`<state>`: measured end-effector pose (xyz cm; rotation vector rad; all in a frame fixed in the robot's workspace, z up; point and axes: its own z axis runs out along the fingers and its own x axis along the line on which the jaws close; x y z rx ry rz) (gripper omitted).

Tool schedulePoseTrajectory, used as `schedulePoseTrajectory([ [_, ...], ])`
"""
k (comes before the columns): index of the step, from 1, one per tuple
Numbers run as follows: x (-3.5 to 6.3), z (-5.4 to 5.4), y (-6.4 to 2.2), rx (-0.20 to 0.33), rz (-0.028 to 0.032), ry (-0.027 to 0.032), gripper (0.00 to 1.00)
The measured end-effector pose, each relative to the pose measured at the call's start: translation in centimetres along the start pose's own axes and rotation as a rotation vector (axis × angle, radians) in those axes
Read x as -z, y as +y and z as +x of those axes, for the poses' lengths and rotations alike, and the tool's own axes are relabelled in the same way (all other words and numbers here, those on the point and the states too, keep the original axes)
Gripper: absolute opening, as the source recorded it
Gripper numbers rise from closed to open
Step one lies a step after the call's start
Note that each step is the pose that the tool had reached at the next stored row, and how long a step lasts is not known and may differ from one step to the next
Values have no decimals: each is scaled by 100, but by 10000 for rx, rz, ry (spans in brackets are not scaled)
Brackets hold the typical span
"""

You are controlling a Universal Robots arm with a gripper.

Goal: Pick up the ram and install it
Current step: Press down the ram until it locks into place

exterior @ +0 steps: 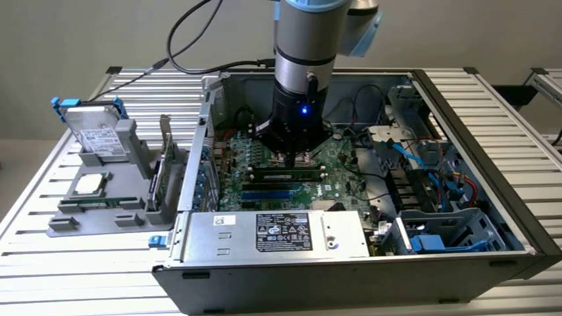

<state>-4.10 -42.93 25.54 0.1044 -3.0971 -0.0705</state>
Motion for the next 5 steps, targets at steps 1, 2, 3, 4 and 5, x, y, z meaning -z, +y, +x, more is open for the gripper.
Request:
schedulePoseTrajectory([
  [1, 0, 0, 0, 1, -3, -1, 10],
  [2, 3, 0, -1, 2, -2, 0, 10],
  [3, 5, 0, 0, 2, -1, 0, 10],
  [4, 6, 0, 0, 2, -1, 1, 10],
  [5, 7, 0, 0, 2, -2, 1, 10],
])
